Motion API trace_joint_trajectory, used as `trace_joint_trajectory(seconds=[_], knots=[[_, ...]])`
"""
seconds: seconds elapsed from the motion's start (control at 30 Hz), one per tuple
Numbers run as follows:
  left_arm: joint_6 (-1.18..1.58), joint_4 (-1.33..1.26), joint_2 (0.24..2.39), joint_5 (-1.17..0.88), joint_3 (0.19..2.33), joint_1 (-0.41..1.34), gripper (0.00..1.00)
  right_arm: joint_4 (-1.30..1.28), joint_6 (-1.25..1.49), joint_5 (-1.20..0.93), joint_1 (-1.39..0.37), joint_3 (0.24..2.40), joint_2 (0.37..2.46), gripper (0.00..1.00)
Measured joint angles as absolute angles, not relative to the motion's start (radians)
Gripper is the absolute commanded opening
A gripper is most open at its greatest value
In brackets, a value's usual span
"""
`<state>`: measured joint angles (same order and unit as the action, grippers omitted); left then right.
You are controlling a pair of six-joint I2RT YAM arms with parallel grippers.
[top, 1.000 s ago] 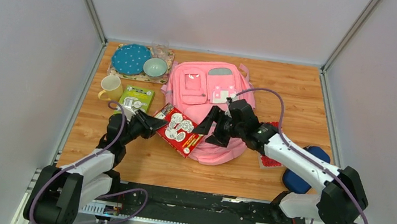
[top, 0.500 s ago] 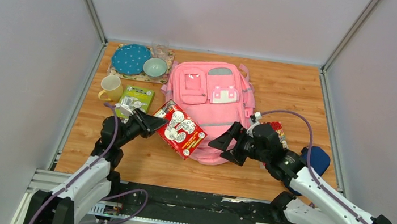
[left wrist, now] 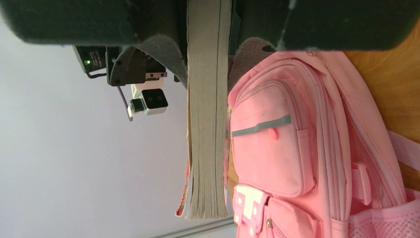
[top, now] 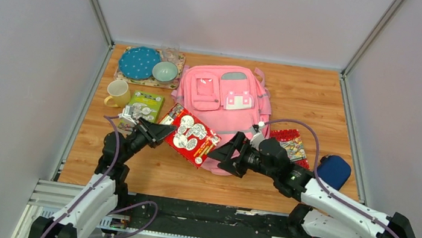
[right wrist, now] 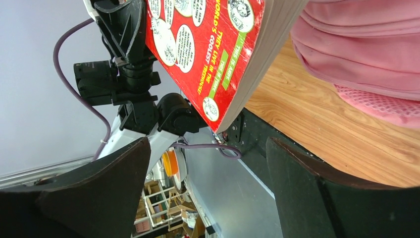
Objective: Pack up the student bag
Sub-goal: Pick up the book from the center of the board.
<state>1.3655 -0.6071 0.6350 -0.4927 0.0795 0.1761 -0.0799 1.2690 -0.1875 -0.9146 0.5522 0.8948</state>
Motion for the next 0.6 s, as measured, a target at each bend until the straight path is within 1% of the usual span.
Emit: trace_joint_trajectory(seconds=[0.23,0.37,0.53,0.6], knots=[[1.436,-0.642,0.599,-0.486,0.050,0.176,0.00,0.045,1.293,-0.178,-0.926,0.538,0.973,0.90],[1.491,-0.714,0.600,-0.476,0.044,0.176,0.00,0.123,1.314,-0.161,-0.926,0.537,1.017,0.90],[1.547,-0.813,0.628,-0.470,0.044,0.178,0.00,0.244,1.339,-0.142,-0.926,0.527,1.093,0.86],[1.555,-0.835,0.640,-0.469,0.044,0.183,0.00,0.299,1.345,-0.140,-0.926,0.524,1.133,0.82]])
